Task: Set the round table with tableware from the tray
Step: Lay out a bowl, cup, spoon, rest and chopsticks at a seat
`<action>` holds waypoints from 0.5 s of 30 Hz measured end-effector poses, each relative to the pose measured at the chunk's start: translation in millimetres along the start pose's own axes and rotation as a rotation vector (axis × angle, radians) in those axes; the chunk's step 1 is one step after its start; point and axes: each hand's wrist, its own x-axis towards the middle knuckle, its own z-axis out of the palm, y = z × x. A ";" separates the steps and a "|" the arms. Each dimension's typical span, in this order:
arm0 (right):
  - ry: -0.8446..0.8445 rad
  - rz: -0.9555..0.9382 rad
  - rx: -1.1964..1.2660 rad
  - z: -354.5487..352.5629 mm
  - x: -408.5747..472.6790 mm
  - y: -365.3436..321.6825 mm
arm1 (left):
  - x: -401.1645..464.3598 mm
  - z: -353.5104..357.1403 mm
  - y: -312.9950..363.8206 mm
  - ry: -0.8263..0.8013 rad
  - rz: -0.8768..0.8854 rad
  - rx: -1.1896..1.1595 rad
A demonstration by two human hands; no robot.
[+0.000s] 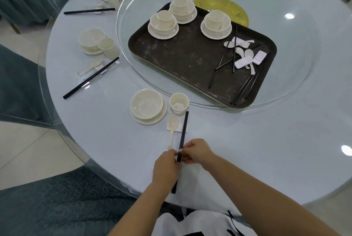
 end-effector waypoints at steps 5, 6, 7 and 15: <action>0.269 -0.106 -0.041 -15.6 7.5 -22.9 | 4.0 -18.1 2.1 0.026 -0.021 -0.037; 0.316 -0.148 -0.015 -20.2 9.5 -30.0 | 4.6 -21.7 3.3 0.040 -0.024 -0.049; 0.338 -0.189 0.013 -24.1 12.0 -37.6 | 4.9 -24.8 4.6 0.057 -0.024 -0.063; 0.290 -0.242 0.082 -24.0 31.7 -88.5 | 3.4 -41.8 14.5 0.145 0.011 -0.135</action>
